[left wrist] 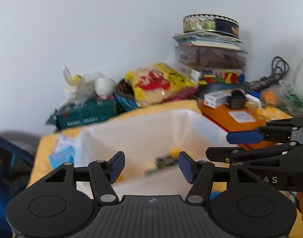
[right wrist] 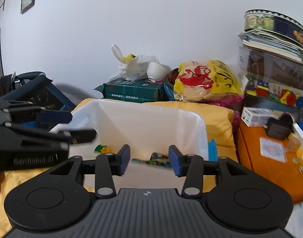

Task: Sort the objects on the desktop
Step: 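Grasp the blue round disc with the left tool while the right tool reaches the frog tile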

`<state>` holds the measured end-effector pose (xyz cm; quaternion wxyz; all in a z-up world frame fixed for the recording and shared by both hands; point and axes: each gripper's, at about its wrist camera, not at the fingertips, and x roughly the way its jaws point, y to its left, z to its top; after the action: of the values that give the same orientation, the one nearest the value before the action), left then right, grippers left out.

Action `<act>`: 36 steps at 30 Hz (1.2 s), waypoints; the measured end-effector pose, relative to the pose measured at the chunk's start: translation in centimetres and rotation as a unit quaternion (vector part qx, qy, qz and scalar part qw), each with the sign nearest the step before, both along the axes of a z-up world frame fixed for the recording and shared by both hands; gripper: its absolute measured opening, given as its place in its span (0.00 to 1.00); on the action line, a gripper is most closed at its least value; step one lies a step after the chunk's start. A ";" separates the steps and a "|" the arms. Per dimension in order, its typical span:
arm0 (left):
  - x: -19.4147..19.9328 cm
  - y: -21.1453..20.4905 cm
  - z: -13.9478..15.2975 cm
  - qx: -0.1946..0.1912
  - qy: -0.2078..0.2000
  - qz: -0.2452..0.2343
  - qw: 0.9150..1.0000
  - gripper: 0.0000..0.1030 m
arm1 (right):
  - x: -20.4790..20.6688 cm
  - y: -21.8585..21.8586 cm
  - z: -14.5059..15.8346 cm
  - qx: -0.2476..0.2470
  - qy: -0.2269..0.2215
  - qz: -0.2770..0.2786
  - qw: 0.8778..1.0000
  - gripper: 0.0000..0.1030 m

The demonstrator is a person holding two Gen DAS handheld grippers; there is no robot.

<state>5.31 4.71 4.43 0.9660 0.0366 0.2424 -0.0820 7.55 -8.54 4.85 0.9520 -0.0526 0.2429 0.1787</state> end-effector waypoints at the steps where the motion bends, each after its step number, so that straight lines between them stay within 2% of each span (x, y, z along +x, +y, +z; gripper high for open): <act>1: -0.5 -0.2 -0.6 -0.005 0.010 -0.009 1.000 0.62 | -0.9 -0.2 -0.3 -0.005 0.001 0.001 1.000 0.48; 4: -2.2 -1.0 -2.5 -0.002 0.034 -0.032 0.999 0.62 | -3.4 -1.2 -2.1 -0.019 0.025 0.009 0.999 0.48; 11: -3.4 -4.2 -6.1 0.039 0.080 -0.098 0.991 0.62 | -7.3 -3.4 -8.4 -0.051 0.148 -0.003 0.988 0.45; 17: -1.8 -7.0 -7.7 0.055 0.103 -0.139 0.983 0.62 | -9.3 -4.0 -8.7 -0.084 0.137 0.004 0.987 0.44; 20: -0.6 -8.1 -8.8 0.066 0.110 -0.152 0.980 0.62 | -9.8 -5.1 -8.9 -0.081 0.143 -0.023 0.986 0.44; 25: 2.6 -9.6 -10.5 0.067 0.133 -0.142 0.979 0.61 | -9.7 -6.8 -8.7 -0.082 0.139 -0.075 0.984 0.41; 29: 4.7 -10.9 -11.4 0.071 0.143 -0.139 0.977 0.61 | -9.5 -7.3 -8.5 -0.080 0.134 -0.086 0.984 0.40; 31: 5.7 -11.4 -12.0 0.073 0.153 -0.130 0.977 0.58 | -9.3 -7.4 -8.6 -0.079 0.137 -0.087 0.984 0.40; 33: 6.5 -11.5 -12.4 0.059 0.165 -0.128 0.976 0.55 | -9.4 -7.4 -8.6 -0.078 0.137 -0.087 0.984 0.40; 35: 6.7 -11.5 -12.5 0.047 0.167 -0.131 0.976 0.43 | -9.7 -7.3 -8.5 -0.080 0.132 -0.086 0.984 0.41; 36: 6.6 -11.3 -12.4 0.040 0.168 -0.137 0.975 0.40 | -9.6 -7.2 -8.5 -0.081 0.131 -0.085 0.984 0.41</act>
<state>11.89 -6.64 -7.96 0.8889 0.0934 0.3968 -0.2090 -2.08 -15.76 -3.65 0.9165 -0.0844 0.3823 0.0821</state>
